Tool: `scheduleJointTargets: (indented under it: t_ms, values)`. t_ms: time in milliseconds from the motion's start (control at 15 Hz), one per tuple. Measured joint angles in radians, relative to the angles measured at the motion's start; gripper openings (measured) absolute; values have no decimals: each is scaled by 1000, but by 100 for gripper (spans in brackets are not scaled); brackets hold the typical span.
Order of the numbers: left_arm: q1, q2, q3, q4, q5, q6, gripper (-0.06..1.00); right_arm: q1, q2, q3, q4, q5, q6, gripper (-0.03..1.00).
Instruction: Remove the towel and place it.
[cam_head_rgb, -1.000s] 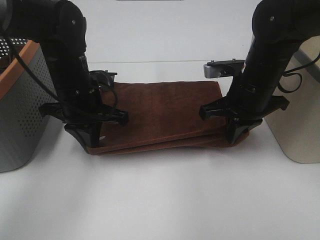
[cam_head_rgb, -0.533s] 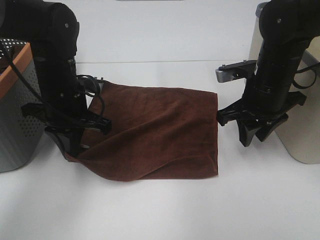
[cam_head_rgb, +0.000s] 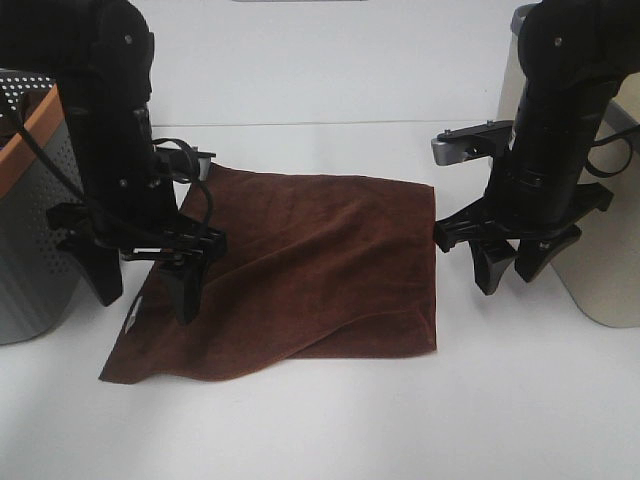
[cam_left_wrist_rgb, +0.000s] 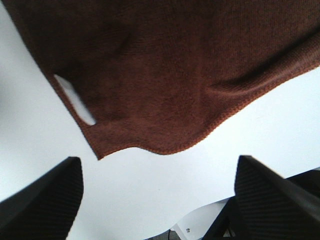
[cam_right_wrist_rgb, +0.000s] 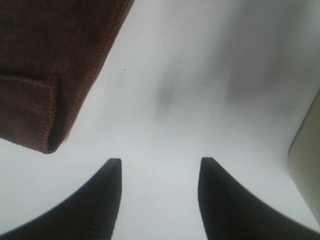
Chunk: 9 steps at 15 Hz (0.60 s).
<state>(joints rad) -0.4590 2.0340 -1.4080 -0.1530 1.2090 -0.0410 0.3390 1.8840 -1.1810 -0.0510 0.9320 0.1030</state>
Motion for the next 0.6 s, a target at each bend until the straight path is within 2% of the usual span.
scheduleJointTargets:
  t_ms: [200,600]
  values:
    - [0,-38,-65,74,4,-25,79,0,-1,-2,11,19,1,47]
    - [0,-207,-320,82,6,-46,79,0,-202,-8,51,59,-9,47]
